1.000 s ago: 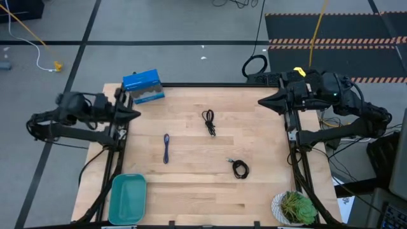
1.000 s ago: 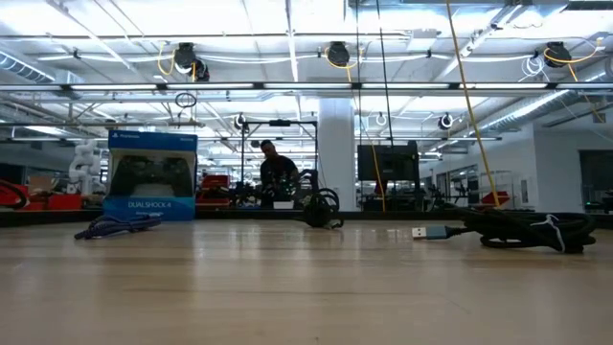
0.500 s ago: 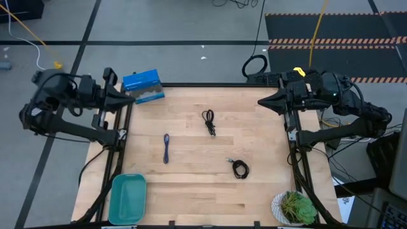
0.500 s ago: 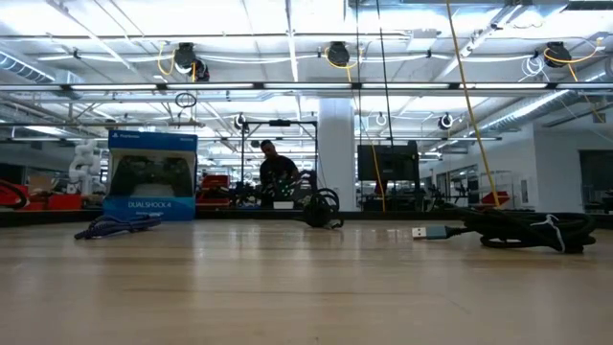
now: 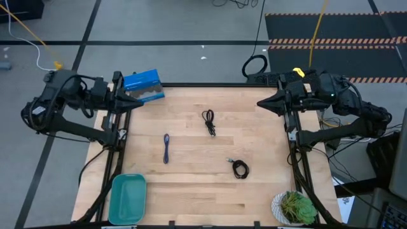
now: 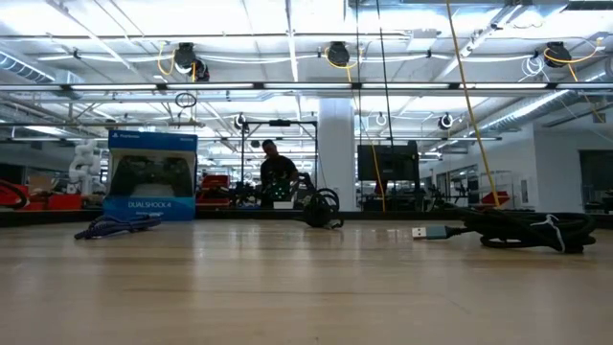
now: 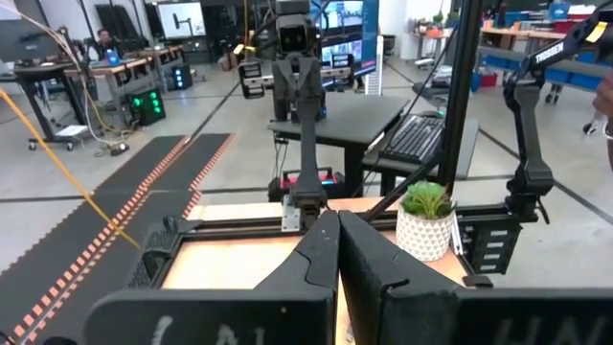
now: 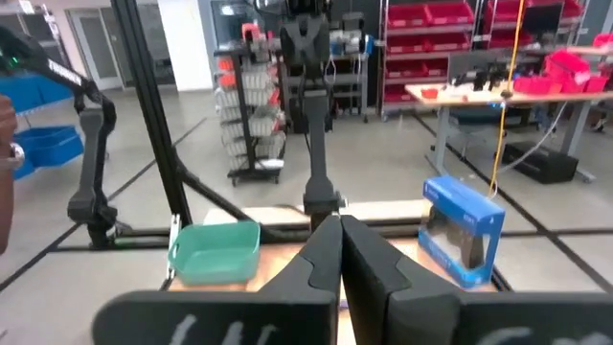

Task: Pick and place USB-C Cables
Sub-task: Put the upper black cable into the blue basket

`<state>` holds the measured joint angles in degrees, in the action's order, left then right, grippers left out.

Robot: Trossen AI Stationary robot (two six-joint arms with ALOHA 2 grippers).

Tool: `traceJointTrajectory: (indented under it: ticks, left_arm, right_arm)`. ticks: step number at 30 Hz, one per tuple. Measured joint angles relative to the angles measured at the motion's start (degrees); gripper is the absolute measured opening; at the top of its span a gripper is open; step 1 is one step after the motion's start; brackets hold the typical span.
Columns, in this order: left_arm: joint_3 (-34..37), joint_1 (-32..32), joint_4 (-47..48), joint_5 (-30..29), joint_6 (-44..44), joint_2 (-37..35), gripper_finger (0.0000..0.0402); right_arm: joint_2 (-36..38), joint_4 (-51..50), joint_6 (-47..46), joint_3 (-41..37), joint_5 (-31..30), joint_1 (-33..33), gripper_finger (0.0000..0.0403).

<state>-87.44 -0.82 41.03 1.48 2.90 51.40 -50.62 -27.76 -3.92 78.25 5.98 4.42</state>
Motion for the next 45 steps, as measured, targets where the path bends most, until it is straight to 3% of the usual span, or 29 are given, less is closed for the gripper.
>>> traceJointTrajectory:
  ticks: [13, 23, 32, 39, 45]
  left_arm:
    - [0.0, 0.0, 0.0, -0.02, 0.23, 3.47, 0.0008]
    - [0.02, -0.02, 2.48, -0.02, -0.05, 6.72, 0.0008]
    - [0.02, -0.25, 6.03, -0.02, -0.79, 10.42, 0.0008]
    - [0.02, -2.31, 7.78, -0.01, -0.84, 12.89, 0.0008]
    - [0.09, -4.4, 8.79, -0.02, -0.84, 14.04, 0.0008]
  right_arm:
    - [-14.1, -26.75, -3.06, 13.87, 0.02, -0.7, 0.0]
    - [-22.57, -39.95, -7.57, 15.13, -0.12, -11.11, 0.0]
    - [-29.51, -43.57, -12.88, 15.13, -8.54, -23.45, 0.0]
    - [-36.09, -45.32, -14.96, 15.13, -8.95, -29.06, 0.0003]
    - [-39.91, -45.51, -15.04, 11.93, -8.66, -30.78, 0.0031]
